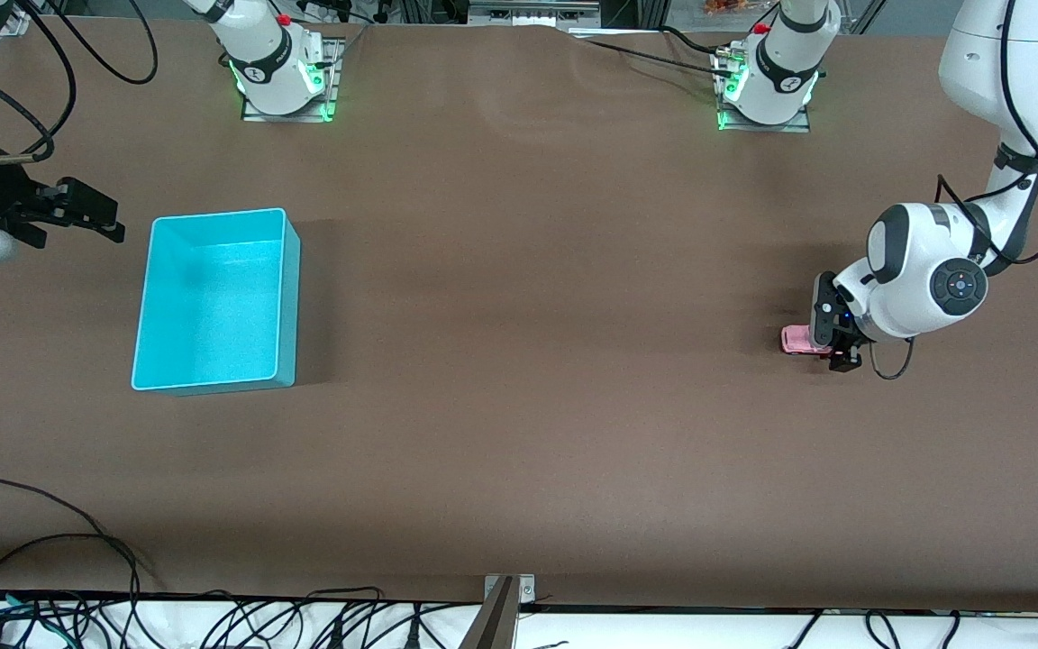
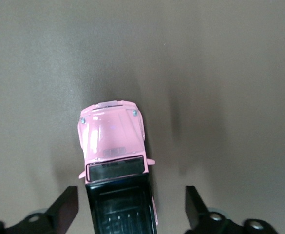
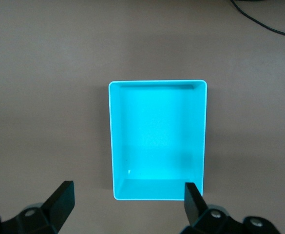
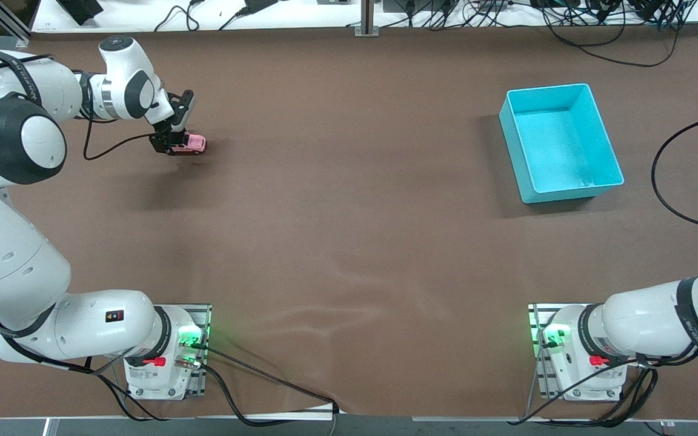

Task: Wind and store pink jeep toy

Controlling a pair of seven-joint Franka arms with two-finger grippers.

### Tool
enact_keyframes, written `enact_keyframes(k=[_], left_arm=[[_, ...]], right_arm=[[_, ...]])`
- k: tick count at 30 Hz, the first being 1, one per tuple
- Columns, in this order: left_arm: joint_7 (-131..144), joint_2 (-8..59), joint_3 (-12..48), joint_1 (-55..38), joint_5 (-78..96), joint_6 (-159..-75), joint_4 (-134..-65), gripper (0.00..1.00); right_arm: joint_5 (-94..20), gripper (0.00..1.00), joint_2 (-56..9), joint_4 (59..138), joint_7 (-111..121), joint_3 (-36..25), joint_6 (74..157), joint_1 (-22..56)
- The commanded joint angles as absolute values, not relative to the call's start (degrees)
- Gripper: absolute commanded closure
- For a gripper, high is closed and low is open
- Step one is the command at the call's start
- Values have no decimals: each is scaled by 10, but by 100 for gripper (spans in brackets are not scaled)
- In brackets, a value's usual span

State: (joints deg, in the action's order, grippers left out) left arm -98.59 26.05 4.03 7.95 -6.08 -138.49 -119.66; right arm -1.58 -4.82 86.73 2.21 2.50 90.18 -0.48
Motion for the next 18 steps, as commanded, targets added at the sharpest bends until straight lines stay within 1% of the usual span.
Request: enact_keyframes(k=[1, 4, 5, 8, 18], left_arm=[[-1009, 248, 42, 78, -74, -1392, -1204, 70], [-1009, 248, 42, 78, -74, -1392, -1204, 84], [-1009, 249, 42, 76, -75, -1392, -1202, 91], [-1009, 250, 42, 74, -76, -1392, -1201, 94], [-1009, 252, 42, 75, -76, -1392, -1201, 94]], right_arm=[[-21, 0, -54, 848, 21, 24, 887, -5], [-21, 0, -54, 848, 21, 24, 887, -5], [-21, 0, -54, 848, 21, 24, 887, -5], [-21, 0, -54, 848, 21, 24, 887, -5], [-21, 0, -54, 848, 21, 24, 886, -5]])
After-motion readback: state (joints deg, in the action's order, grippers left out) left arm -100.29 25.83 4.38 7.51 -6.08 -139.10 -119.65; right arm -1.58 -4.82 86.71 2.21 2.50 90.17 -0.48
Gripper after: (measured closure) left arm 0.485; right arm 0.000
